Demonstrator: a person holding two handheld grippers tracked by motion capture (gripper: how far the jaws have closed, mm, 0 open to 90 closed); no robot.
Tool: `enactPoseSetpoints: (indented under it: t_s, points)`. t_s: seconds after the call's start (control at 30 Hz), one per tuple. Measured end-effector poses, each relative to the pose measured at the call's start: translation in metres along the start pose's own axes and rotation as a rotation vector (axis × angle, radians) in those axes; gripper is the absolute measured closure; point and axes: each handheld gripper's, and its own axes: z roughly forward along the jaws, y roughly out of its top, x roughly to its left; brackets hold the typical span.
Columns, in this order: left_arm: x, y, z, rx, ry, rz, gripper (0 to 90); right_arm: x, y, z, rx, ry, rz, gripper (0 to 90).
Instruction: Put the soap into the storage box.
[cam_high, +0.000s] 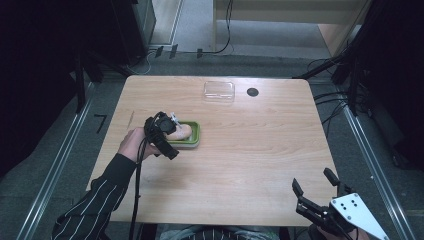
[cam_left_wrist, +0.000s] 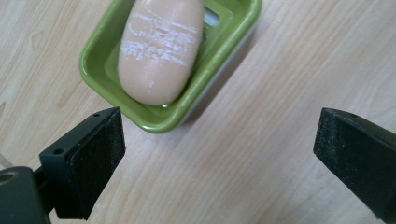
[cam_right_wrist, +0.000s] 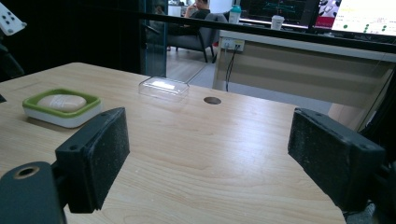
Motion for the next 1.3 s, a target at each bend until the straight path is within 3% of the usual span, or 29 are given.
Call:
enactPoseSetpoints:
  t_s: [0.7,1.3]
  points:
    - [-0.035,-0.043,-0.012,0.020,0.003,-0.042,2.4,0.001,0.000,0.000,0.001,0.000,-0.001,13.2]
    - [-0.051,-0.072,0.000,0.071,-0.062,-0.079,2.2,0.001,0.000,0.000,0.000,0.000,-0.002,13.2]
